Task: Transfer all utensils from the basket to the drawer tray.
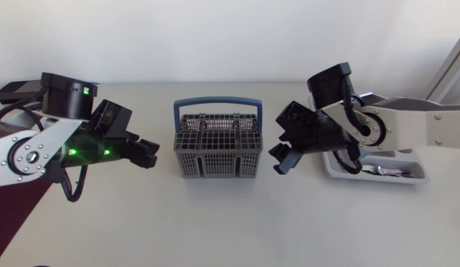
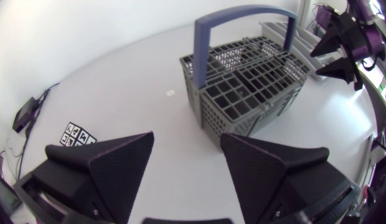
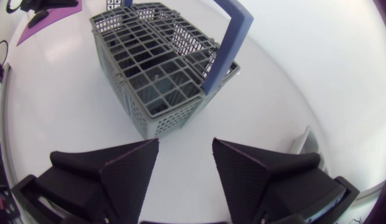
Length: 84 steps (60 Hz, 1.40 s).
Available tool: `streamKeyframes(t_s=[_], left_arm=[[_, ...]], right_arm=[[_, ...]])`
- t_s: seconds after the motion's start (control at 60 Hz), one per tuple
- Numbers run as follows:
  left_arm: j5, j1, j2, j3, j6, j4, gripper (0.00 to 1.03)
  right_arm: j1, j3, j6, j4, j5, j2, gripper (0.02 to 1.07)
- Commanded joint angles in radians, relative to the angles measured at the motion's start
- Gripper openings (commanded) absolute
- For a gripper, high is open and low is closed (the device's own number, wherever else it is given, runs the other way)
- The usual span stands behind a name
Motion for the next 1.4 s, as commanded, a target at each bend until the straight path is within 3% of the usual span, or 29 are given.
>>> streamKeyframes(t_s=[0.0, 0.217, 0.417, 1.383], left_arm=[[0.007, -0.037, -0.031, -0.038, 0.022, -0.03, 0.75], [0.008, -0.108, -0.009, -0.066, 0.011, -0.019, 0.75], [0.007, -0.127, 0.092, -0.061, 0.003, 0.086, 0.75], [-0.007, -0.086, 0.195, -0.031, 0.013, 0.229, 0.75]], right_arm=[[-0.001, -0.039, 0.001, -0.014, 0.007, -0.036, 0.66], [0.008, -0.061, 0.016, -0.046, 0.007, -0.108, 0.69], [0.016, -0.085, 0.026, -0.07, 0.007, -0.168, 0.69], [0.036, -0.131, 0.029, -0.078, 0.008, -0.2, 0.69]])
